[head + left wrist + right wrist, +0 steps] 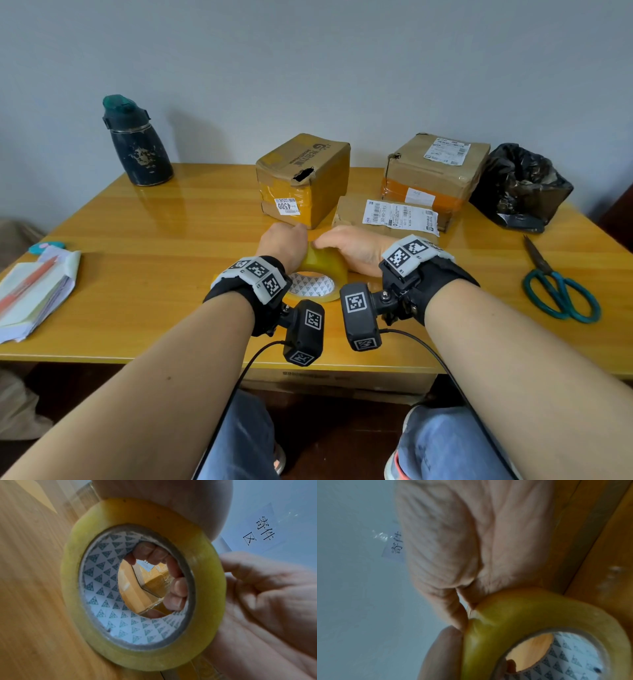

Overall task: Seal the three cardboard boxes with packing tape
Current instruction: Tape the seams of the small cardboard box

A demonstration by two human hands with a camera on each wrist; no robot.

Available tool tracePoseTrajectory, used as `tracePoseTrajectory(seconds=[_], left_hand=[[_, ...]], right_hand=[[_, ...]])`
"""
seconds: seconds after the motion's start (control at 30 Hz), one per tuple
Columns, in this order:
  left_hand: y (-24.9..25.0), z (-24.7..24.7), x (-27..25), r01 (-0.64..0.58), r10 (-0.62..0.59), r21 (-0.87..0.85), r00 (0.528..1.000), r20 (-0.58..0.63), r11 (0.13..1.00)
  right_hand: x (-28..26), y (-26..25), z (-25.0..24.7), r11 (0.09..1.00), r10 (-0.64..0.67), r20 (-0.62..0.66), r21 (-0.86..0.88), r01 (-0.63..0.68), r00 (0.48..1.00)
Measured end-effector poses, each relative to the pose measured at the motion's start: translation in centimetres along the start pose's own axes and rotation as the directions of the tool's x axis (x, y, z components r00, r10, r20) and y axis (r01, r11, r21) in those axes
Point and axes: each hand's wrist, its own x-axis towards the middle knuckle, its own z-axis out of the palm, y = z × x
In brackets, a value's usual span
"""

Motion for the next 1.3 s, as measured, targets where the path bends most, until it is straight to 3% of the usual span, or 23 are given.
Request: tracePoseTrajectory(seconds=[0.13, 0.37, 0.63, 0.93, 1.3], left_hand=[[0.0, 0.08, -0.09, -0.016, 0.016, 0.0, 1.0, 0.002, 1.0], [0.16, 0.08, -0.2, -0.021, 0.021, -0.002, 1.0, 0.01, 1.0], [0.26, 0.27, -0.13, -0.014, 0.014, 0.03, 1.0, 0.007, 0.999], [0.38, 0.26, -0.1, 0.002, -0.003, 0.049, 1.0, 0.007, 0.999], [0.9, 0.35, -0.29, 0.012, -0.015, 0.069, 0.999, 0.042, 0.998]], right_hand=[[-0.25, 0.11, -0.43, 0.997, 0.003, 0.038, 0.075, -0.006, 0.999], [-0.04, -0.18, 0.08, 1.0, -0.005, -0.082, -0.018, 0.003, 0.997], [0.08, -0.02, -0.02, 0.998, -0.03, -0.154, 0.05, 0.038, 0.988], [-0.62, 0.08, -0.35, 0.995, 0.019, -0.015, 0.097, -0.017, 1.0], [-0.8, -0.07, 0.08, 0.99, 0.033, -0.09, 0.136, -0.021, 0.995]])
